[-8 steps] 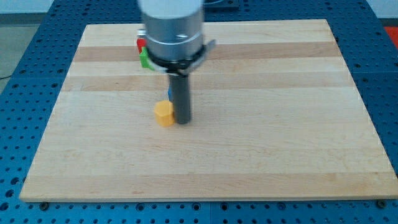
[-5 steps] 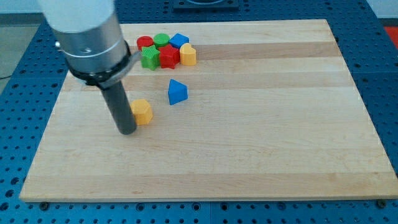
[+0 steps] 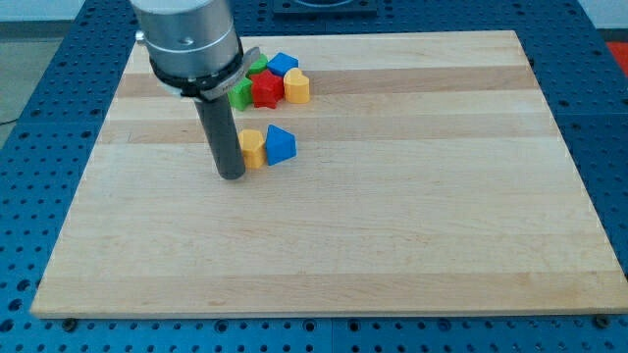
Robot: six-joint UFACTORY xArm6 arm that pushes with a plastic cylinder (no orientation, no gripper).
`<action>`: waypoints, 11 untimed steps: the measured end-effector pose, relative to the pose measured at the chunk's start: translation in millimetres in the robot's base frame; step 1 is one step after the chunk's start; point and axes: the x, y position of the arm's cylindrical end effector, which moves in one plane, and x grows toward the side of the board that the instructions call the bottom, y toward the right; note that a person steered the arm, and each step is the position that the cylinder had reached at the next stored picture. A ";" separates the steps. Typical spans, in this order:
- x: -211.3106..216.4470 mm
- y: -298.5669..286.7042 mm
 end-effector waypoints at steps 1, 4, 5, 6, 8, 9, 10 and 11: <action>-25.1 10.1; 10.4 7.6; 14.3 41.0; -10.7 65.3; -66.5 66.0; -86.8 67.4; -89.9 67.4; -64.5 68.8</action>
